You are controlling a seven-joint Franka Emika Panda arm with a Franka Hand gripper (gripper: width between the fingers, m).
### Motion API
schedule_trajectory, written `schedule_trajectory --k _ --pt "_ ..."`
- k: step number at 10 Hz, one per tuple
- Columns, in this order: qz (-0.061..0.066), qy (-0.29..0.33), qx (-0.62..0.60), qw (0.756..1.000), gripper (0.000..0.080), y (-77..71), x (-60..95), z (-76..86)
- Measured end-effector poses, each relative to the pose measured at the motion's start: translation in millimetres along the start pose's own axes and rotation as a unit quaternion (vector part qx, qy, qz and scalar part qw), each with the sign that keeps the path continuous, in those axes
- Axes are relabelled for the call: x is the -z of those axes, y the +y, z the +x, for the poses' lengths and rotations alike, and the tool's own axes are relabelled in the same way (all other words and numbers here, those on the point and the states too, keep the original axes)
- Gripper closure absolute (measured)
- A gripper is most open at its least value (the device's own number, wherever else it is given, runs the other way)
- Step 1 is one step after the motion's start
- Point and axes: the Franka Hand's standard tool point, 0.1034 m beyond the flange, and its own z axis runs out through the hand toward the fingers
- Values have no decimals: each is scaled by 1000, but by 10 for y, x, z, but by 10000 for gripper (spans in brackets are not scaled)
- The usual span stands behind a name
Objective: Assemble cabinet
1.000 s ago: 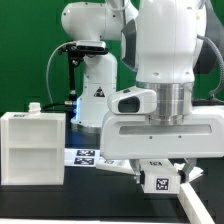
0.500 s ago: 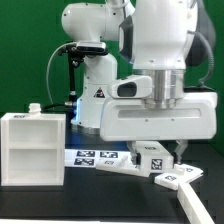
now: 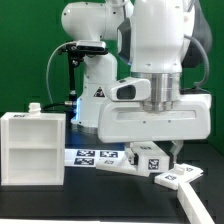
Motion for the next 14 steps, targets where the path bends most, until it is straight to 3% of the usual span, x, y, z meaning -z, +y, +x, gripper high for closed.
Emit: schedule_trajectory --k 3,6,9,11,14 --pt "-2 27 -6 1000 242 126 33 -333" --pt "-1 15 13 1000 242 145 18 -323" --pt "-6 11 55 998 242 560 105 -433" --pt "-9 10 60 998 242 785 38 -530" --pt "-9 1 58 998 242 816 -101 -601"
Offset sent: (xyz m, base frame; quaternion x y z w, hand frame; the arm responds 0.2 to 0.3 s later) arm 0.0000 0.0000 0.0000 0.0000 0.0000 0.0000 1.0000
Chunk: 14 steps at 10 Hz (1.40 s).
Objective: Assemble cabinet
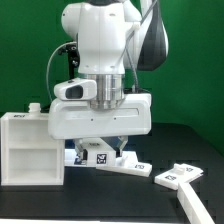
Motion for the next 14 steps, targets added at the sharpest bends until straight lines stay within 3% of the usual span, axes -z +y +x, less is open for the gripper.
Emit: schedule_trajectory --k 1,2,6,10,11,12,14 --pt "-2 1 5 1000 242 27 -42 -31" --pt "-6 -1 11 1000 242 88 -192 -133" --pt "-11 -2 14 1000 242 64 -420 -174" --pt "-12 -1 13 1000 241 85 -429 -154" --pt "-12 -1 13 1000 54 85 -430 -154" --pt "-12 0 20 1000 54 80 -421 -145" --pt "-9 2 31 999 3 14 -232 -74"
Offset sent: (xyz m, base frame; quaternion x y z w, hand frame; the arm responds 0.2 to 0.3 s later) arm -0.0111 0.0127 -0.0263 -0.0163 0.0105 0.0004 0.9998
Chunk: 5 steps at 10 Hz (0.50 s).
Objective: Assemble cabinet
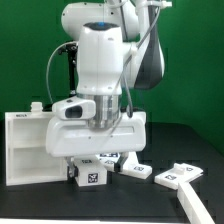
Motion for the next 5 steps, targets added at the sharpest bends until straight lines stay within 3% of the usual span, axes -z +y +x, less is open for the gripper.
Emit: schedule_trajectory --k 1,2,3,5 --pt "8 -7 -1 1000 3 -24 160 31" --pt "14 -8 -11 1000 2 11 403 171" --pt "14 -6 -20 1000 2 -12 504 276" --pt "20 -14 -35 999 2 -20 527 374"
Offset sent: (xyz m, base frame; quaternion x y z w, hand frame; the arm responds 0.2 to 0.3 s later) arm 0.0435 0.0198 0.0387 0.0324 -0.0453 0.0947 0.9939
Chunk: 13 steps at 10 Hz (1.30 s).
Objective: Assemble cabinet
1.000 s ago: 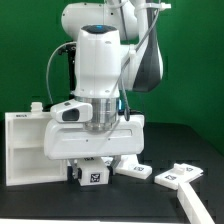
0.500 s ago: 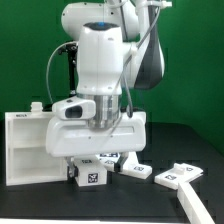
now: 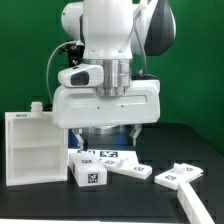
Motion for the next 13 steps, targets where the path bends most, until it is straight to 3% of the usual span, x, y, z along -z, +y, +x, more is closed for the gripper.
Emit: schedule_trajectory --k 3,4,5,6,7,10,12,13 --pt "2 -6 -2 1000 2 16 6 -21" --pt "12 -41 -16 999 2 148 139 2" --pt "11 -49 -38 998 2 316 306 173" --pt "11 -56 -63 996 2 337 375 278" --pt "12 -53 -63 997 2 221 403 320" --pt "14 -61 -47 997 2 282 370 266" --pt "19 -91 -41 995 2 725 442 148" --pt "24 -119 -42 992 2 874 478 98"
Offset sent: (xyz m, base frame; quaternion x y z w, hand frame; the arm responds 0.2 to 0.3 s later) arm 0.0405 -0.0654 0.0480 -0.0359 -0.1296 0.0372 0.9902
